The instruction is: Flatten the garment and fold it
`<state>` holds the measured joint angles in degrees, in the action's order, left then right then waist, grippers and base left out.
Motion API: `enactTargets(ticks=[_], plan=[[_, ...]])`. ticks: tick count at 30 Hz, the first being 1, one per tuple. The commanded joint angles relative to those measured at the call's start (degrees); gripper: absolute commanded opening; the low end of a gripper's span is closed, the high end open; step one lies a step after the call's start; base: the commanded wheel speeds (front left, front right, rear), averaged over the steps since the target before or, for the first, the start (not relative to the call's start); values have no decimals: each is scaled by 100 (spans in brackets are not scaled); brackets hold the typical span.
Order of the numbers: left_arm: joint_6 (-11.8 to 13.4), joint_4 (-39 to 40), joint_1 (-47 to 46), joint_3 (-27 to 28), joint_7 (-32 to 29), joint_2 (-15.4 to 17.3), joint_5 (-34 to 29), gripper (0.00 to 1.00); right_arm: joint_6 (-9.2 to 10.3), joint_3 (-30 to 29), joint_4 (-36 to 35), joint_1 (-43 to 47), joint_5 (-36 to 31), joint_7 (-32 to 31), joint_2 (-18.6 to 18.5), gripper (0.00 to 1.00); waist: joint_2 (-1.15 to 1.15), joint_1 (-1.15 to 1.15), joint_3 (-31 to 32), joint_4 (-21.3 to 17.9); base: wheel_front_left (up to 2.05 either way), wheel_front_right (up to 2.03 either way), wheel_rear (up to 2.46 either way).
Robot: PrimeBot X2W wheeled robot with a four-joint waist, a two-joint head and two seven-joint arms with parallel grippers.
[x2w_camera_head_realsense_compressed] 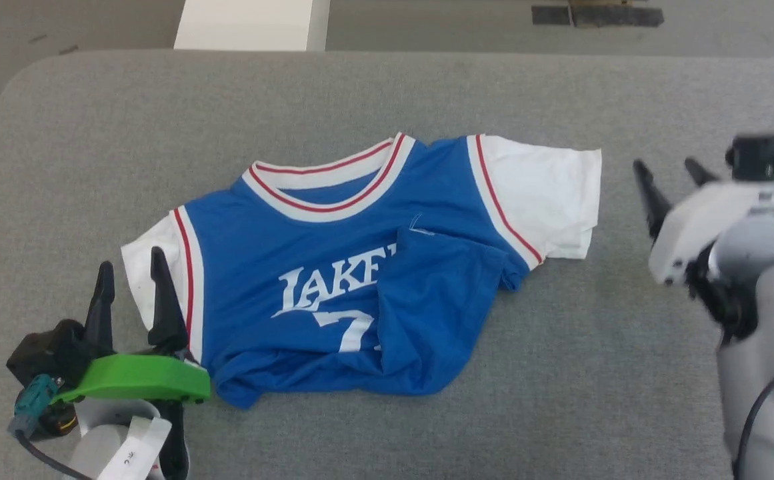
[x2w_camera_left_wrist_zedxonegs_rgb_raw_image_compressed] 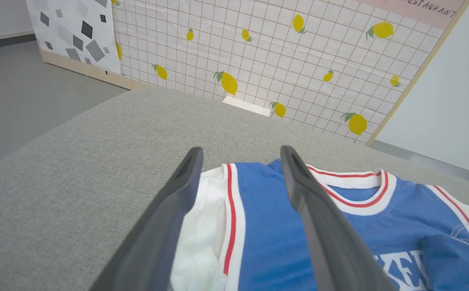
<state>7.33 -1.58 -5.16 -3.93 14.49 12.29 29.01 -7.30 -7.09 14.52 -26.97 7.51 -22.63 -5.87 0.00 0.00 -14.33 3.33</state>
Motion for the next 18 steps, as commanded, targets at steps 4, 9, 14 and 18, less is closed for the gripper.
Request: enactTargets(ticks=[4, 9, 14, 18], plan=[[-95, 109, -287, 45, 49, -176, -228, 100, -19, 184, 274, -848, -250, -824, -218, 100, 0, 0, -483, 244, 0, 0, 0], [-223, 211, -447, 71, 50, -427, -335, 100, -19, 504, 656, -1582, -573, -1847, -495, 100, 0, 0, -864, 462, 0, 0, 0], [-365, 257, -559, 119, 50, -603, -475, 100, -19, 901, 934, -1947, -704, -2630, -648, 100, 0, 0, -1138, 608, 0, 0, 0], [-471, 287, -626, 176, 51, -713, -585, 100, -19, 1275, 1097, -2052, -671, -3072, -778, 100, 0, 0, -1297, 677, 0, 0, 0]])
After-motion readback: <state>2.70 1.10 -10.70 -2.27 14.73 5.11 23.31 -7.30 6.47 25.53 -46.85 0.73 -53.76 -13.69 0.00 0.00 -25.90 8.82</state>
